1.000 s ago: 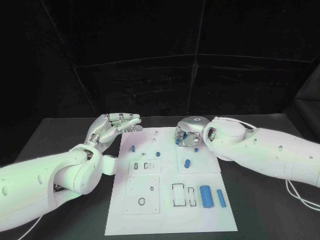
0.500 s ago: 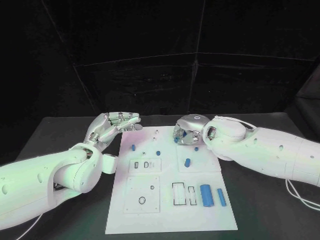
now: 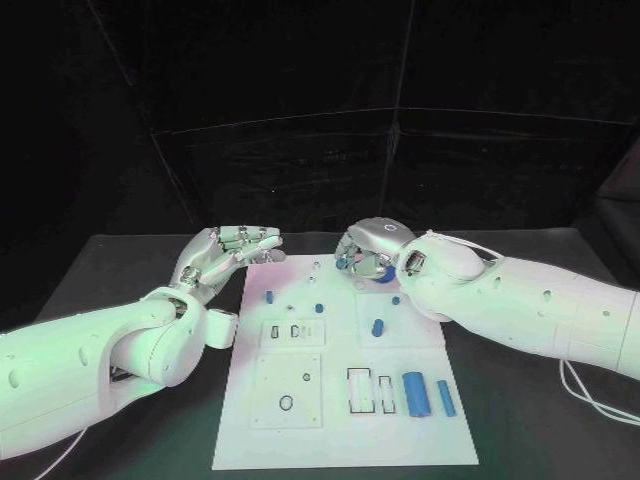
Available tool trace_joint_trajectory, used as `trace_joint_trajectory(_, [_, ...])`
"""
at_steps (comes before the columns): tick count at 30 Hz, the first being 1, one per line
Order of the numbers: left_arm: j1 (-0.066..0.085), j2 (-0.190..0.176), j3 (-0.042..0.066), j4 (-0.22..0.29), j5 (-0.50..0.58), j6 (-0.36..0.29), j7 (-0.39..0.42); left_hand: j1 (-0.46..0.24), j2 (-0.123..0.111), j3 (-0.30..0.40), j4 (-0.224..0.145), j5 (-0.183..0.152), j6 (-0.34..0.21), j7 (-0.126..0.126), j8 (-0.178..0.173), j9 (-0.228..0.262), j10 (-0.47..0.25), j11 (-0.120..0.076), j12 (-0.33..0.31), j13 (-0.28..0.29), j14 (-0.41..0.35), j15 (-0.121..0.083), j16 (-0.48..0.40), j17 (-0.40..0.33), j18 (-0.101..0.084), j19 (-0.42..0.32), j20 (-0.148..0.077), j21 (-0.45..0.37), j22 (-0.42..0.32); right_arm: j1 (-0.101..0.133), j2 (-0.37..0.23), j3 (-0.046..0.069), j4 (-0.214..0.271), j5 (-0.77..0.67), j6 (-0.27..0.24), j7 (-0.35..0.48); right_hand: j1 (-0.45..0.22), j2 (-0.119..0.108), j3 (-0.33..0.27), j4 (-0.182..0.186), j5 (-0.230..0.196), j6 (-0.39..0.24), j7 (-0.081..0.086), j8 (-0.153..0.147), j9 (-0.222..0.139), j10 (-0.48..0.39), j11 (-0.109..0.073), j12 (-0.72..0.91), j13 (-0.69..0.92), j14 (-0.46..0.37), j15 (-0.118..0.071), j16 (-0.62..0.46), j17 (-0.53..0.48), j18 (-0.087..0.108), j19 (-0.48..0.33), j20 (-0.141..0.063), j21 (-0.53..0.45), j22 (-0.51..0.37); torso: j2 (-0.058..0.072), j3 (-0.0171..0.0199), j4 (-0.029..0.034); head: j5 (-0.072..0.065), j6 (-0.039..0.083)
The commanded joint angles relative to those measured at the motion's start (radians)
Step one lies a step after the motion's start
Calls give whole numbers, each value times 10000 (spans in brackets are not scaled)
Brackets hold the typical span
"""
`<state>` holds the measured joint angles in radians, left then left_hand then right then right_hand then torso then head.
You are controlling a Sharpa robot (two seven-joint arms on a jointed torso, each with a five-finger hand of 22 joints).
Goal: Assemble the parts on the task board
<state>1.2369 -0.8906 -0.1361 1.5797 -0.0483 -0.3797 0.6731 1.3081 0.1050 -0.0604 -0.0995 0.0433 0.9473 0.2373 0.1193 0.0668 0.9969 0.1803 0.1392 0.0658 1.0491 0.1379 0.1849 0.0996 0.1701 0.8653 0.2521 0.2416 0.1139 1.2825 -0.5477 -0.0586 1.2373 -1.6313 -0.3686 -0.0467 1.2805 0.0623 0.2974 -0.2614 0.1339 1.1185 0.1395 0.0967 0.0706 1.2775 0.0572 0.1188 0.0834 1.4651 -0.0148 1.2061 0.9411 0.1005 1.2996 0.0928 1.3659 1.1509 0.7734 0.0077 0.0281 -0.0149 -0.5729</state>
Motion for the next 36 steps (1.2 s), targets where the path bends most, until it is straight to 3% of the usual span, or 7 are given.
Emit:
trace_joint_trajectory(1, [17, 24, 10, -7, -6, 153, 84, 102, 26, 12, -52, 42, 79, -1, -49, -11, 69, 29, -54, -13, 57, 27, -69, -15, 125, 72, 7, -47, -18, 26, 262, 9, -287, 156, -383, -141, -52, 28, 63, 64, 19, 98, -46, -2, 95, 29, 9, -14, 8, 240, -60, 58, 13, -112, 53, -24, 59, 17, 22, 2, 2, 39, -3])
trace_joint_trajectory(7, [22, 29, 11, 21, -4, 158, 71, 102, 26, 12, -52, 42, 79, -1, -49, -11, 69, 29, -54, -13, 57, 27, -69, -15, 125, 72, 7, -47, -18, 42, 830, 10, -855, 178, -162, -178, -74, 18, 84, 91, -4, 77, -40, -25, 89, 0, 16, -41, 6, 234, -56, 76, 17, -116, 53, -25, 73, 34, 75, -26, 78, -8, 8])
trace_joint_trajectory(11, [31, 24, 11, 59, -3, 156, 66, 102, 26, 12, -52, 42, 79, -1, -49, -11, 69, 29, -54, -13, 57, 27, -69, -15, 125, 72, 7, -47, -18, 45, 1078, 10, -1107, 182, 40, -213, -99, 6, 104, 122, -31, 51, -29, -51, 81, -30, 28, -70, 3, 227, -48, 89, 11, -118, 49, -23, 85, 45, 88, -31, 81, -3, 14])
trace_joint_trajectory(12, [33, 24, 11, 64, -3, 156, 65, 102, 26, 12, -52, 42, 79, -1, -49, -11, 69, 29, -54, -13, 57, 27, -69, -15, 125, 72, 7, -47, -18, 45, 1135, 10, -1162, 183, 87, -215, -99, 6, 104, 122, -31, 51, -29, -51, 81, -30, 28, -70, 3, 227, -48, 89, 11, -118, 49, -23, 85, 45, 74, -10, 46, 28, -14])
trace_joint_trajectory(22, [59, 30, 12, 68, -3, 151, 52, 110, 32, 22, -70, 42, 85, -4, -57, -11, 75, 27, -64, -13, 62, 26, -76, -18, 126, 76, 7, -51, -23, 47, 1482, 10, -1524, 184, 193, -321, -115, -3, 130, 149, -54, 28, -20, -77, 73, -57, 37, -97, 1, 220, -40, 105, 12, -120, 47, -18, 97, 60, 113, -39, 88, -4, -16])
trace_joint_trajectory(36, [72, 63, 13, 35, -3, 114, -2, 115, 33, 27, -83, 41, 86, -4, -63, -12, 77, 27, -72, -13, 64, 26, -83, -20, 126, 78, 7, -55, -26, 49, 1763, 10, -1688, 174, 504, -371, -138, -32, 167, 185, -75, -16, 2, -119, 61, -100, 58, -138, -3, 212, -25, 135, 20, -123, 42, -7, 115, 80, 125, -29, 74, 57, -55])
